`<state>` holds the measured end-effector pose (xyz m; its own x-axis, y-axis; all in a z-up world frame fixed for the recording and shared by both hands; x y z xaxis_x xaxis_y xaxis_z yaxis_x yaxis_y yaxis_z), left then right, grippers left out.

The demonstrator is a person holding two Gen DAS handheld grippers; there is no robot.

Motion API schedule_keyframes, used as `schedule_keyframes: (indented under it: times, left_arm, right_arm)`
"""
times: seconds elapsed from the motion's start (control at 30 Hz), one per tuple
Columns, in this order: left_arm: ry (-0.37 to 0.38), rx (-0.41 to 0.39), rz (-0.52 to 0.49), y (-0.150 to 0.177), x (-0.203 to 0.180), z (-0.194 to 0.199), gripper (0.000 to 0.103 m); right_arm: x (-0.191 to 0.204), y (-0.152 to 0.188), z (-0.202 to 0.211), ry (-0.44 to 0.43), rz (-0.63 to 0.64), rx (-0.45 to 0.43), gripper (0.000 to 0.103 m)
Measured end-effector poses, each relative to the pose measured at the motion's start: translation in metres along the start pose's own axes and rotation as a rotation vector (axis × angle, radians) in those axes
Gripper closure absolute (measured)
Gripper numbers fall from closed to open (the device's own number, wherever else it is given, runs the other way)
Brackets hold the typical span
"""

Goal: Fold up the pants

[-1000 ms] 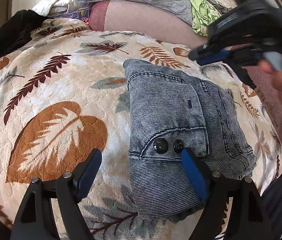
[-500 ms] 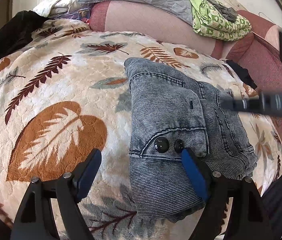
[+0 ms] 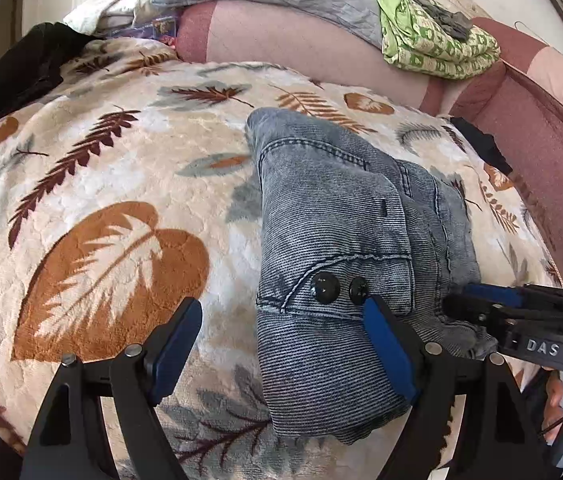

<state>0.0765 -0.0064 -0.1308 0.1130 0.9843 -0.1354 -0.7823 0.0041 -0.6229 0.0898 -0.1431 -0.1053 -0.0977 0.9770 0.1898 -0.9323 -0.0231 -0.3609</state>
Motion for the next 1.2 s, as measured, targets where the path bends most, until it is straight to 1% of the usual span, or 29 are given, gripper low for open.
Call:
schedule_keyframes:
  times: [0.03,0.13,0.17,0.2,0.23,0.27,0.33,0.43,0.5,0.57,0.63,0.67,0.7,0.73,0.77,0.8,0.83,0.97,1.1,1.13,1.17,1.2]
  left_arm:
    - [-0.002,-0.004,-0.003,0.000,0.000,0.001,0.019]
    - [0.007,0.001,0.013,0.001,0.003,0.000,0.019]
    - [0.008,0.002,0.016,0.001,0.003,0.000,0.019]
    - [0.009,0.001,0.014,0.001,0.003,0.000,0.019]
    - [0.012,0.004,0.007,0.001,0.001,0.000,0.018]
    - [0.009,0.002,0.003,0.001,0.000,-0.001,0.018]
    - [0.003,-0.003,0.001,0.000,0.001,0.002,0.018]
    - [0.029,-0.001,0.032,-0.004,0.005,0.010,0.018]
    - [0.027,-0.024,0.046,-0.009,0.008,0.019,0.018]
    - [0.007,-0.060,0.059,-0.016,0.013,0.031,0.018]
    - [-0.009,-0.068,0.059,-0.019,0.014,0.035,0.018]
    - [-0.020,-0.053,0.048,-0.018,0.013,0.032,0.018]
    - [-0.038,-0.020,0.022,-0.012,0.011,0.025,0.018]
    - [-0.068,0.027,-0.018,-0.004,0.008,0.014,0.018]
    - [-0.099,0.051,-0.055,0.003,0.005,0.006,0.018]
    - [-0.115,0.026,-0.067,0.003,0.004,0.007,0.018]
    - [-0.124,0.006,-0.075,0.001,0.004,0.010,0.018]
    - [-0.125,0.022,-0.066,0.001,0.006,0.012,0.018]
    - [-0.128,0.016,-0.064,0.000,0.008,0.013,0.018]
    - [-0.126,0.017,-0.064,0.000,0.008,0.013,0.018]
    - [-0.124,0.018,-0.062,0.000,0.008,0.013,0.018]
    - [-0.120,0.020,-0.059,0.000,0.009,0.013,0.018]
  right_arm:
    - [0.002,-0.001,0.005,0.010,-0.006,0.000,0.058]
    - [0.006,-0.002,0.026,-0.003,-0.004,-0.053,0.057]
    - [0.002,0.003,0.024,0.008,-0.008,-0.046,0.056]
    - [-0.004,0.010,0.017,0.013,-0.021,-0.019,0.056]
    - [-0.008,0.017,0.010,-0.008,-0.035,-0.011,0.056]
    - [-0.010,0.018,0.013,-0.025,-0.038,-0.039,0.056]
    - [-0.008,0.015,0.021,-0.032,-0.047,-0.040,0.056]
    - [-0.016,0.008,0.049,-0.095,-0.124,-0.128,0.056]
    - [-0.028,0.007,0.058,-0.129,-0.191,-0.163,0.056]
    - [-0.034,0.011,0.062,-0.146,-0.216,-0.172,0.056]
    - [-0.036,0.016,0.056,-0.153,-0.209,-0.154,0.056]
    - [-0.038,0.022,0.048,-0.124,-0.197,-0.128,0.055]
    - [-0.042,0.028,0.035,-0.067,-0.181,-0.088,0.052]
    - [-0.047,0.038,0.019,-0.010,-0.163,-0.029,0.050]
    - [-0.049,0.044,0.012,-0.015,-0.160,-0.013,0.048]
    - [-0.050,0.043,0.017,-0.023,-0.162,-0.046,0.047]
    - [-0.050,0.044,0.020,-0.025,-0.162,-0.047,0.046]
    - [-0.054,0.040,0.038,-0.063,-0.199,-0.094,0.046]
    - [-0.046,0.025,0.061,-0.108,-0.207,-0.167,0.046]
    - [-0.042,0.019,0.069,-0.113,-0.202,-0.201,0.046]
    - [-0.039,0.017,0.073,-0.120,-0.193,-0.216,0.043]
    - [-0.035,0.014,0.068,-0.118,-0.178,-0.217,0.035]
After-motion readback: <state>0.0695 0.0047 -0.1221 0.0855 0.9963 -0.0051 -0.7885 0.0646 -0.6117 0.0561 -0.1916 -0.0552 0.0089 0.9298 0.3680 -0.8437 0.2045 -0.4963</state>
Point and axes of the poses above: each gripper's, at about its wrist camera, not at the fingertips, and z roughly against the way its jaws point, x to its left, y to its underside, the point moved 9 cm from there along -z, roughly the way its jaws point, and after that the axes turned 6 degrees about -z, right-handed, at the moved point
